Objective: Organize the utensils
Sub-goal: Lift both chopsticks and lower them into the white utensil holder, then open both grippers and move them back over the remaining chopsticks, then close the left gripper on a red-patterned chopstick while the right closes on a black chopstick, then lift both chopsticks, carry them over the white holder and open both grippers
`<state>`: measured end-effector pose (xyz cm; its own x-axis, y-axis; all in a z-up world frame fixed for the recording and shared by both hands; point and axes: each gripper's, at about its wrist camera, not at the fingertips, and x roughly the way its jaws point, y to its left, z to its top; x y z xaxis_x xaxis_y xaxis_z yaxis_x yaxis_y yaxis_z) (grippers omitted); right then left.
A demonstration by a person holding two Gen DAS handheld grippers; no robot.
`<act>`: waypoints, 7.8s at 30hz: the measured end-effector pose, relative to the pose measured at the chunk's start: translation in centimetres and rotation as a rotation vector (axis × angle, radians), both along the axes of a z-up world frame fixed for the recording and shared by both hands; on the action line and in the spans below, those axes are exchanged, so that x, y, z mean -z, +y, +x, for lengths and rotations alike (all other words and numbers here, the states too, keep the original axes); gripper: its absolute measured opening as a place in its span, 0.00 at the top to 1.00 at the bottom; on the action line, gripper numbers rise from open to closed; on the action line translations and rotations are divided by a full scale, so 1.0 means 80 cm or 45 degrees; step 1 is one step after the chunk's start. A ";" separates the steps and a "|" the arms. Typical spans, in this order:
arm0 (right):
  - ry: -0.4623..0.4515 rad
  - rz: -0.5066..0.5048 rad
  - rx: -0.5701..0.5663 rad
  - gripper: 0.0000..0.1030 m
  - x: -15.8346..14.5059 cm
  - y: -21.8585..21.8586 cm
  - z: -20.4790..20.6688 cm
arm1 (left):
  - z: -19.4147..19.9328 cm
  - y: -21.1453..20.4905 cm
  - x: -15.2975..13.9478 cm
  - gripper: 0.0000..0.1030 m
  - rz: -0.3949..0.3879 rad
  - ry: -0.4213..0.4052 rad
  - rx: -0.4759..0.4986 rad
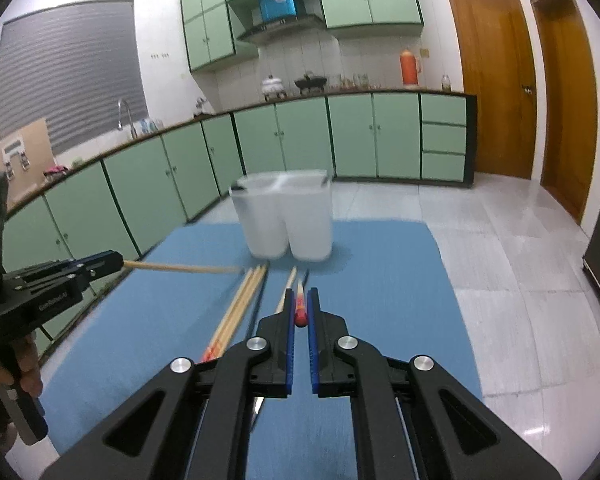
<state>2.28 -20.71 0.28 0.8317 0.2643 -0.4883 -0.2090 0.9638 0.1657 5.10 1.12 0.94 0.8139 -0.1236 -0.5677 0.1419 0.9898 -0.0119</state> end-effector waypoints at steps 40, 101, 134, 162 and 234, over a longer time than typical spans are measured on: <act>-0.364 0.042 -0.151 0.94 -0.238 -0.004 0.160 | 0.139 -0.037 -0.230 0.94 -0.136 -0.524 0.087; 0.283 -0.061 0.019 0.35 0.108 0.023 0.012 | -0.004 0.011 0.131 0.14 0.084 0.218 -0.014; 0.397 -0.150 -0.109 0.52 0.145 0.064 -0.006 | -0.015 0.005 0.161 0.14 0.119 0.414 0.019; 0.407 -0.120 -0.075 0.76 0.149 0.046 -0.002 | -0.012 0.005 0.161 0.29 0.099 0.403 -0.020; -0.010 0.035 -0.092 0.94 -0.080 -0.013 0.046 | 0.015 -0.012 -0.048 0.95 -0.041 -0.072 0.057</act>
